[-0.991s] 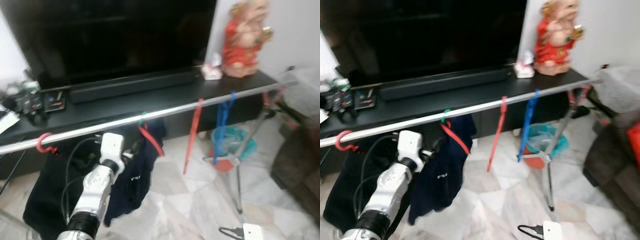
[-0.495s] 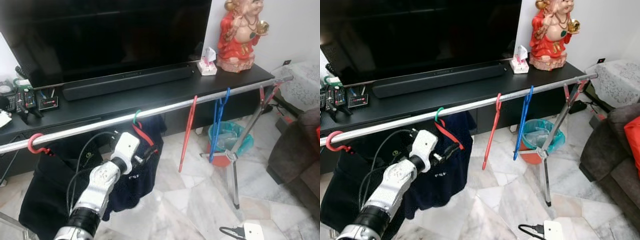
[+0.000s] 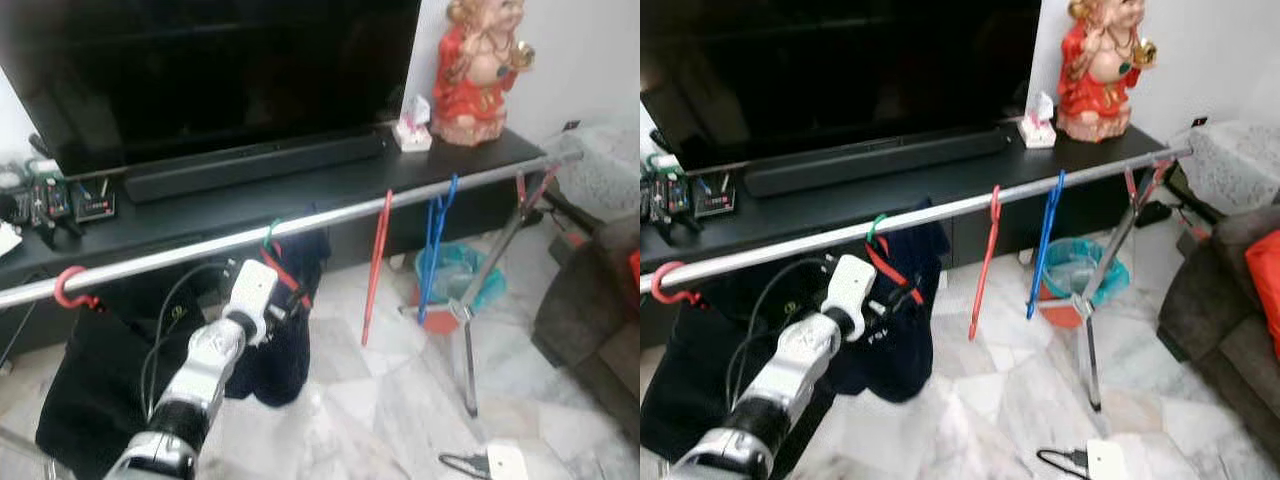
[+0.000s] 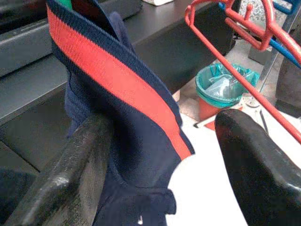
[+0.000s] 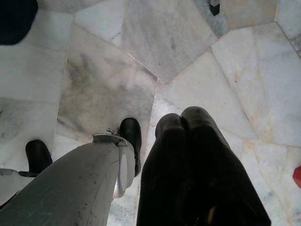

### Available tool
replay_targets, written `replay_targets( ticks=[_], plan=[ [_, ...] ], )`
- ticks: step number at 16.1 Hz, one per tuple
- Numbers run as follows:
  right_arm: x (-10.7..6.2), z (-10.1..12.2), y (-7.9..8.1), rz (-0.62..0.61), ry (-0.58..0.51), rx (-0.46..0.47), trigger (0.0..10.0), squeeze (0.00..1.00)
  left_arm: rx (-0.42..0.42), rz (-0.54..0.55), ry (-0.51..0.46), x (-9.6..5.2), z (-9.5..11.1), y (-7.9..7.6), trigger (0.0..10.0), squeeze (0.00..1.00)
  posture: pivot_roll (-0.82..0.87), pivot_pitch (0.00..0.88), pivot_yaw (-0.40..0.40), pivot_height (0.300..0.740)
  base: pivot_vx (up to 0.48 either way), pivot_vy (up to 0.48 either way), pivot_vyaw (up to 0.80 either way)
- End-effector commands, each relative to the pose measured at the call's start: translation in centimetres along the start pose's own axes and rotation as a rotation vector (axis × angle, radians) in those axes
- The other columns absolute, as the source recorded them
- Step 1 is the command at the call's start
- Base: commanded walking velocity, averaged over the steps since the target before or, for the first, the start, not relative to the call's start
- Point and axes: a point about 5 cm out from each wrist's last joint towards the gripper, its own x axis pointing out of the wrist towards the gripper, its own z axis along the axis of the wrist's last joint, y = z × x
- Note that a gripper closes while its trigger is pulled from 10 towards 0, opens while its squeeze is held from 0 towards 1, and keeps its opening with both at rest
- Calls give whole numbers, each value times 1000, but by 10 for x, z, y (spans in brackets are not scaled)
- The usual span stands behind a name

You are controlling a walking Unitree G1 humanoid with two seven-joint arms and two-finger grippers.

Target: Hang hanger

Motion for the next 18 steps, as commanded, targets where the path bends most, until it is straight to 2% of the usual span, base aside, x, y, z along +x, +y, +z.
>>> replay_targets(
  ticks=[1, 2, 5, 7, 8, 10, 12, 14, 16, 18],
  plan=[
    [0, -1, 0, -7, 1, 21, 10000, 0, -41, 21, -38, 3, 10, 9, 10000, 0, 28, 0, -6, 740, 0, 0, 0],
    [0, -1, 0, -8, 1, 22, 10000, 0, -64, 23, -59, 5, 15, 12, 10000, 0, 27, 0, -8, 740, 0, 0, 0],
    [0, 0, -1, -9, 2, 22, 10000, 0, -53, -31, -121, 1, 29, 23, 10000, 0, 35, 0, -13, 740, 0, 0, 0],
    [0, 0, -1, -8, 2, 19, 10000, 0, -40, -101, -130, -7, 32, 28, 10000, 0, 38, 0, -16, 740, 0, 0, 0],
    [0, 0, -1, -8, 0, 18, 10000, 0, -30, -178, -123, -17, 34, 32, 10000, 0, 40, 0, -19, 740, 0, 0, 0],
    [0, 1, -2, -10, 1, 15, 10000, 0, -12, -249, -109, -28, 36, 35, 10000, 0, 48, 0, -25, 740, 0, 0, 0],
    [0, 1, -2, -10, 2, 11, 10000, 0, 3, -264, -89, -31, 35, 36, 10000, 0, 48, 0, -26, 740, 0, 0, 0],
    [0, 1, -2, -8, 2, 10, 10000, 0, 7, -257, -31, -30, 23, 28, 10000, 0, 44, 0, -22, 740, 0, 0, 0],
    [0, 1, -1, -8, 1, 14, 10000, 0, 37, -244, 34, -23, 14, 17, 10000, 0, 39, 0, -17, 740, 0, 0, 0],
    [0, 1, 0, -8, 0, 19, 10000, 0, -4, -250, 31, -14, 12, 4, 10000, 0, 36, 0, -15, 740, 0, 0, 0]
  ],
)
